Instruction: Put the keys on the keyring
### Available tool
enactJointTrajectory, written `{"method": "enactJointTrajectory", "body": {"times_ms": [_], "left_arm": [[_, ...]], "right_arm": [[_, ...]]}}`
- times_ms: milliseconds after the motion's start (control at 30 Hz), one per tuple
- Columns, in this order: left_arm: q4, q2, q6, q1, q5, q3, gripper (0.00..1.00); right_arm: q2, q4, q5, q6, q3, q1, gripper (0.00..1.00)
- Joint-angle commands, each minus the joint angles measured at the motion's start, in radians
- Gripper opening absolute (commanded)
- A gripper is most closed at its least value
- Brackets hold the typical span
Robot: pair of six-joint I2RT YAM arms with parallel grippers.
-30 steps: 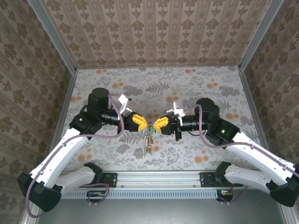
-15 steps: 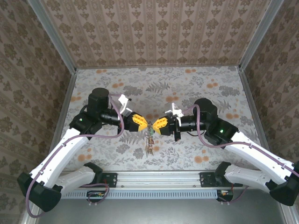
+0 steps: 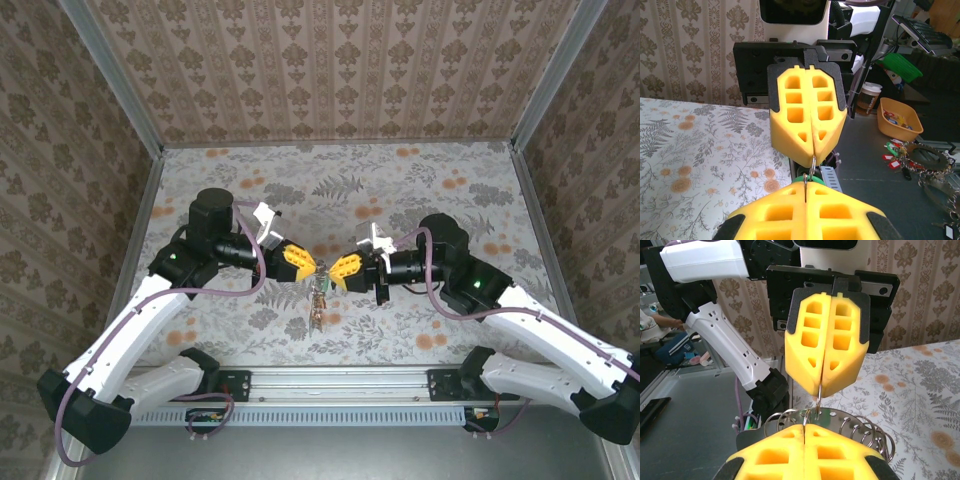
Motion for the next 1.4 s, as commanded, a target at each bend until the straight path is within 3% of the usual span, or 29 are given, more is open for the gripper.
{"method": "enactJointTrajectory", "body": {"times_ms": [0,1367], "left_arm": [[-0.009,-0.027,0.022,-0.007,0.023,0.026,0.0],[-0.008,-0.023,0.022,-0.008,0.026,0.029,0.0]], "right_arm": [[0.001,0.037,0.011,0.02,-0.006,0.005,0.0],[-0.025,0.026,0.029,0.022,-0.024,0.003,0.0]]}}
